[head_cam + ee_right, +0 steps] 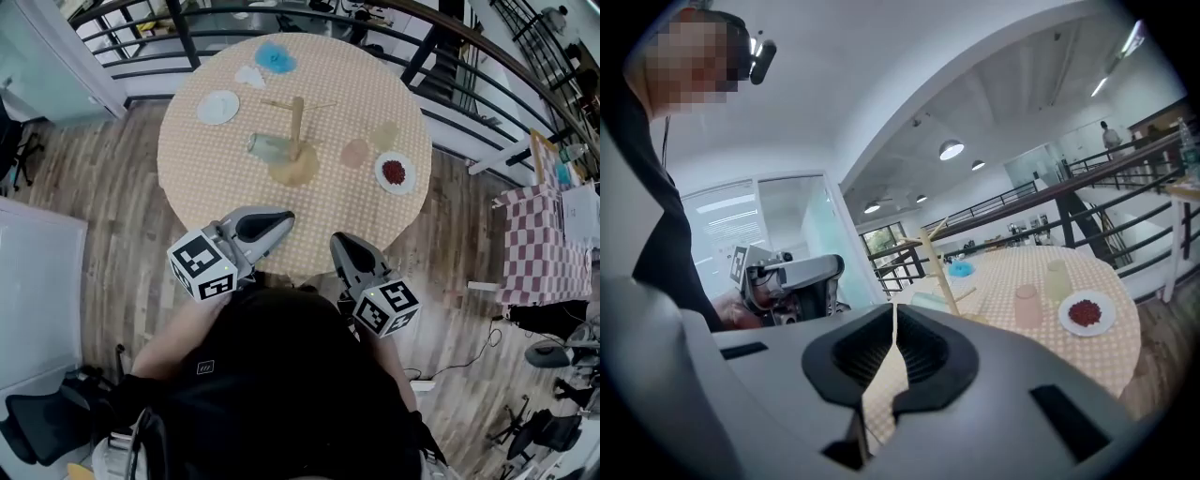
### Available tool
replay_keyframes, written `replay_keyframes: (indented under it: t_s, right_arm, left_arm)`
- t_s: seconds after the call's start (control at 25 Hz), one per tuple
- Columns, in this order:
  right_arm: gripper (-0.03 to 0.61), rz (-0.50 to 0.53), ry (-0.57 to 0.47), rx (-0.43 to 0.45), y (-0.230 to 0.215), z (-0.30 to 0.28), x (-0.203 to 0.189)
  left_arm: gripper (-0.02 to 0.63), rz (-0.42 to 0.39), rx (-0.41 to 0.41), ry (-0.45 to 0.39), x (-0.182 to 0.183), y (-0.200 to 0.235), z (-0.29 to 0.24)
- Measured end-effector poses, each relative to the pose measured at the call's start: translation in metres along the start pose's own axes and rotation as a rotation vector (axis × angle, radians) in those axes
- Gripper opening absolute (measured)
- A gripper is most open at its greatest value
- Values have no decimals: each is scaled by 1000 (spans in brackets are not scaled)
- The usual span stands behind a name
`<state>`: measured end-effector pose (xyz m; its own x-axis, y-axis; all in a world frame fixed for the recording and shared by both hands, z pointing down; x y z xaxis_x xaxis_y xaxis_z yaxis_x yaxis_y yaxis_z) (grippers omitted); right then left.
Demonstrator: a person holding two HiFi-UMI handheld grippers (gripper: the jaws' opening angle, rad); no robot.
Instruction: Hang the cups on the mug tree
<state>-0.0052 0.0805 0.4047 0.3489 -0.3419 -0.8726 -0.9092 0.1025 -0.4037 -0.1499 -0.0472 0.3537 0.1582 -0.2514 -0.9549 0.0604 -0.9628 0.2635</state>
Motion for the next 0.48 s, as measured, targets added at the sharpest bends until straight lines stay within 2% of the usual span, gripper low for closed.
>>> replay_keyframes:
  t_s: [0.2,0.48]
  right_arm:
    - [23,19,-18,-18,12,0,5]
    - [23,47,-33,-21,21,-2,9]
  left_arm:
    - [6,0,28,-5,1,7,17]
    - [6,-47,26,4,3,7,24]
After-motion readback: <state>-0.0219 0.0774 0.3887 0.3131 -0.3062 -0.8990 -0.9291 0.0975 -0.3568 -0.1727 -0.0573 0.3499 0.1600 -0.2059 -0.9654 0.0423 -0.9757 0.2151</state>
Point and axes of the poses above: the fingertips, and each gripper's own axes: z backward along the fingers, y to its left, x out of its top, the point moved 7 cm from there along z, backward along the fingers, and after that the axes turned 3 degrees about y, right-handed, at the moved point
